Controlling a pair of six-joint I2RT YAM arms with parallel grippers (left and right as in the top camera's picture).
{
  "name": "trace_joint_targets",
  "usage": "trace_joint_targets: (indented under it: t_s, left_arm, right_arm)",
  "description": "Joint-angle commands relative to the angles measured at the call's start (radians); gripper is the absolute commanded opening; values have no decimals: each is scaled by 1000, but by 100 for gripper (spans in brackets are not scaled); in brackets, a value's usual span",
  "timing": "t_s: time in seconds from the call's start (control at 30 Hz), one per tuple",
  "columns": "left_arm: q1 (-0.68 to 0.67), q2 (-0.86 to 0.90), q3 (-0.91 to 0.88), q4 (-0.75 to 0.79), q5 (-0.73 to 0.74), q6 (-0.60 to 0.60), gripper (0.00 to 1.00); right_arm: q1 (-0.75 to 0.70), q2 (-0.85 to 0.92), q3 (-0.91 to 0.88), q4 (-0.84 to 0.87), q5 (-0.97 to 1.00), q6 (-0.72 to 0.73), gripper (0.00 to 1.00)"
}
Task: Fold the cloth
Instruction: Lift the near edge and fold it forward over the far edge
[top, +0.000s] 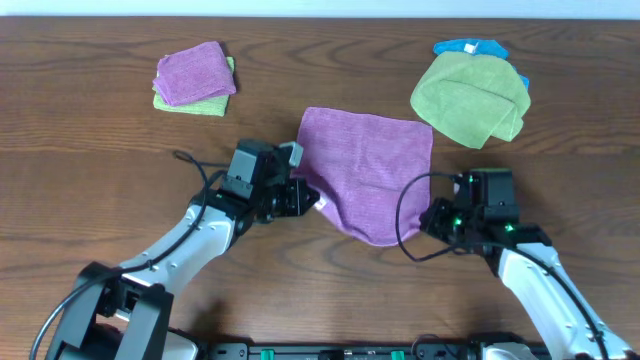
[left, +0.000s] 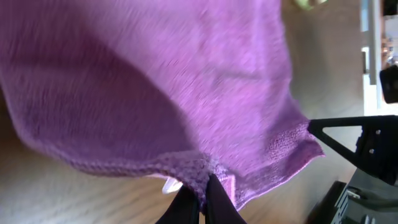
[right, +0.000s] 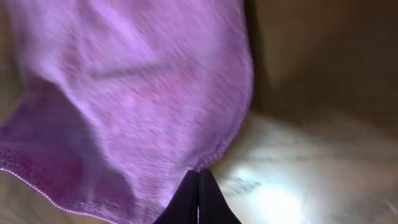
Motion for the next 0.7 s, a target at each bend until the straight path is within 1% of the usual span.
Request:
trace_joint_targets:
  t_s: [0.0,0.27,0.5,0.67]
  left_arm:
    - [1,6,56,-2,-9,61,6]
    - [52,7,114,-2,-59,145,6]
    - [135,36,123,23,-59,159,6]
    - [134,76,135,55,-55,160,6]
  right_arm:
    - [-3,-5,54,2,8,-10,2]
    - [-3,-4,114,25,105,-10,2]
    - [-3,21,114,97,115,55,2]
    - [3,59,115,128,103,85,1]
